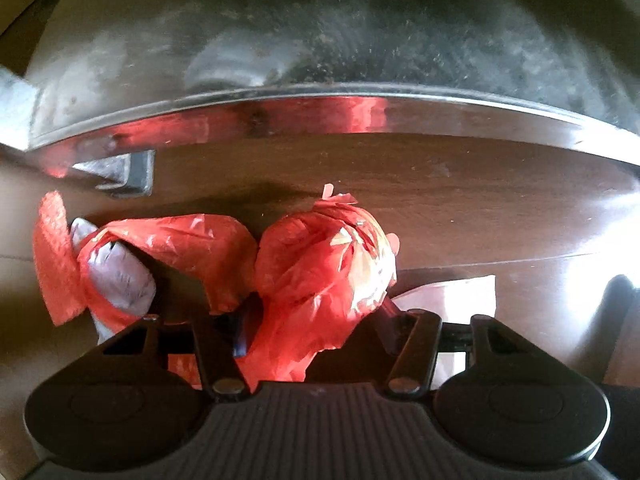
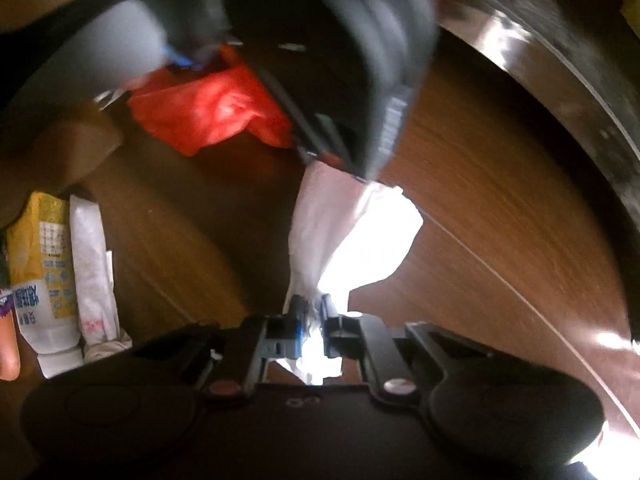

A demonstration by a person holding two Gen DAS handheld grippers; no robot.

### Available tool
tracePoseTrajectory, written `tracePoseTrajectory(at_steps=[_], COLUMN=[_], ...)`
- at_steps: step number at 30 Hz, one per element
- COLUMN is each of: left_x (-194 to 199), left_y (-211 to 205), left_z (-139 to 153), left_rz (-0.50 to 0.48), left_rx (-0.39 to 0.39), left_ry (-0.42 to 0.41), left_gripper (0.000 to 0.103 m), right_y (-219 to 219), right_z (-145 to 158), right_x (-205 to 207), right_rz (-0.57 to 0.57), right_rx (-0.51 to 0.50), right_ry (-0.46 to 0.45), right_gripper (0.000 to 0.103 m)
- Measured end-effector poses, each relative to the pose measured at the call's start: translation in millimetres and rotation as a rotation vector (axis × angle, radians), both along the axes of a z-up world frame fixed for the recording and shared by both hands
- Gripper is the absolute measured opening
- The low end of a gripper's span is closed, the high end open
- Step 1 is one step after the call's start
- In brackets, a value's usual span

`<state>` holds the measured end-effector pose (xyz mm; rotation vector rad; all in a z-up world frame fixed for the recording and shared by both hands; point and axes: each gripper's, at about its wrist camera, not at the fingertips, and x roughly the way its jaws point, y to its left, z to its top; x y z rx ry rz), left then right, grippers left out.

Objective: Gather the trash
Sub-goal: 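Grasp the red plastic bag with the left tool while the right tool grasps a white tissue sheet, then lift the red bag and white tissue up toward the teal wastebasket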

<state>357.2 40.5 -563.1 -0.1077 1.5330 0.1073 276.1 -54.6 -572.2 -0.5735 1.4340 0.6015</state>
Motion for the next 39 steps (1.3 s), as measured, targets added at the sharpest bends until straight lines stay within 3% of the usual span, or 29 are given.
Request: tracePoseTrajectory(at_steps=[6,14,24,39], left_x=[-13.1,-34.7,-74.1,-162.4], left_y=[1.0,-2.6,8.5,2.1], left_z=[44.9,128.1,247.3,410.6], left_rz=[0.031,0.076,0.150,0.140], left_rx=[-0.017,-0.060,-0.100,-0.131], left_ry=[-0.035,-0.101,-0.255,-0.501], left_gripper=[0.057,0.057,0.057,0.057], right_y=[-27.8,-44.8,-60.0,-61.1], right_z=[27.5,105.5,232.7,417.7], right_x=[0.2,-5.1,-21.6,-98.3], right_rz=[-0.166,-0.304,-0.241,-0.173], right_rx=[-0.023,0.034,0.115,0.305], right_ry=[0.009,-0.041,-0.154,-0.416], right_gripper=[0.006,0.006,0.006,0.006])
